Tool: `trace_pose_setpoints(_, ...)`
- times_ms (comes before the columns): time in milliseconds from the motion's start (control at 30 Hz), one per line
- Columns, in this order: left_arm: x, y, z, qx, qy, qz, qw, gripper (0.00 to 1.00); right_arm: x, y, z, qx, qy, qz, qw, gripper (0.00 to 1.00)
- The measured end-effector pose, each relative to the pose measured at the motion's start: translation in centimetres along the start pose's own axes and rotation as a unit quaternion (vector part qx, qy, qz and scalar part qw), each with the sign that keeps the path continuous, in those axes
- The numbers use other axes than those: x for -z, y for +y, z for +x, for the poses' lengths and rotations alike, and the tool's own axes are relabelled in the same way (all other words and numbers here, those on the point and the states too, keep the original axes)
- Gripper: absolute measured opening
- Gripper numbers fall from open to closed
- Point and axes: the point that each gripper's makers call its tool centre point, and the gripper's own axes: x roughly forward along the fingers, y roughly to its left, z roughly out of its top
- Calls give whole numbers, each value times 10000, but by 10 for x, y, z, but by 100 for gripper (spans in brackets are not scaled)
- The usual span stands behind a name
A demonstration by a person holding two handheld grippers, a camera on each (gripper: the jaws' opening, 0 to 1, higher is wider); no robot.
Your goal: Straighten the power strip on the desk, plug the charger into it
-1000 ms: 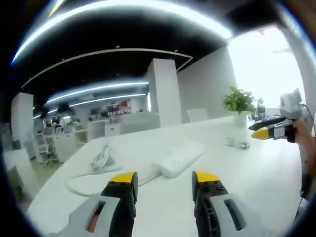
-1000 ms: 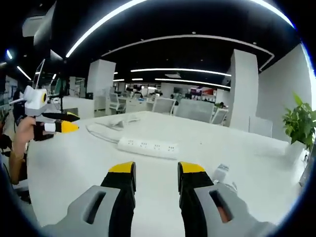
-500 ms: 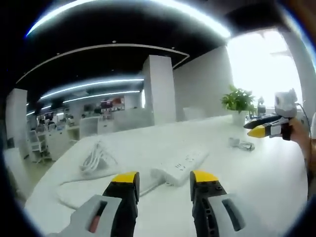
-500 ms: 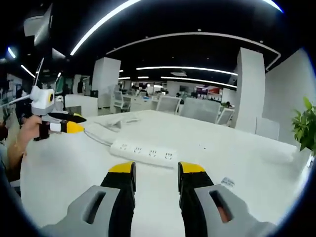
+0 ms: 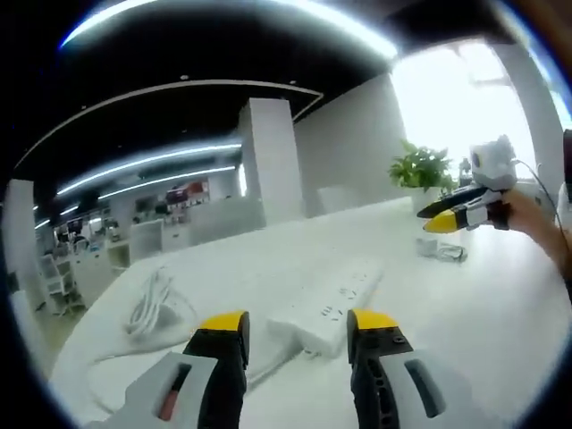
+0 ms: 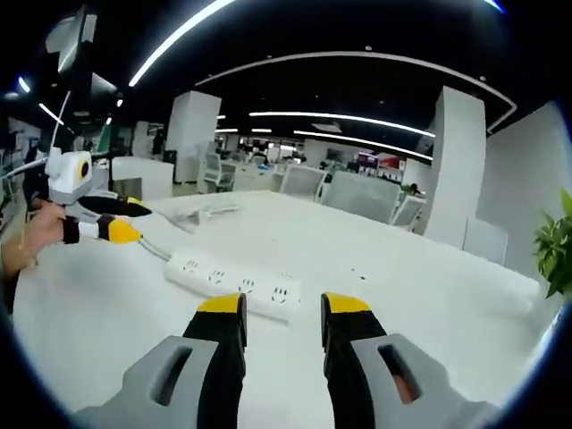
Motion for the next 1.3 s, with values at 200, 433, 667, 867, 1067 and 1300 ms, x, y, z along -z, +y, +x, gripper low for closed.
trace_pose_setpoints(200,16,-1,14,156,264,110,9995,45,7,-9,25,-272,18,15,9996,30)
trace_pose_setpoints(433,30,-3,25,317,407,133,9986,45,30,-12,50,-613,155,-111,9979,29)
trace_pose_setpoints(667,44,-11,34,545,480,-87,9973,44,39,-5,64,-909,62,35,9958,27)
trace_pose_setpoints(867,55,-15,37,653,603,-242,9957,42,51,2,71,-1051,118,149,9943,28)
trace_pose_setpoints(1067,56,-16,38,714,572,-371,9951,40,60,4,77,-1068,231,124,9939,29)
trace_pose_setpoints(1300,56,-18,38,754,560,-457,9945,38,59,9,79,-1120,102,243,9934,27)
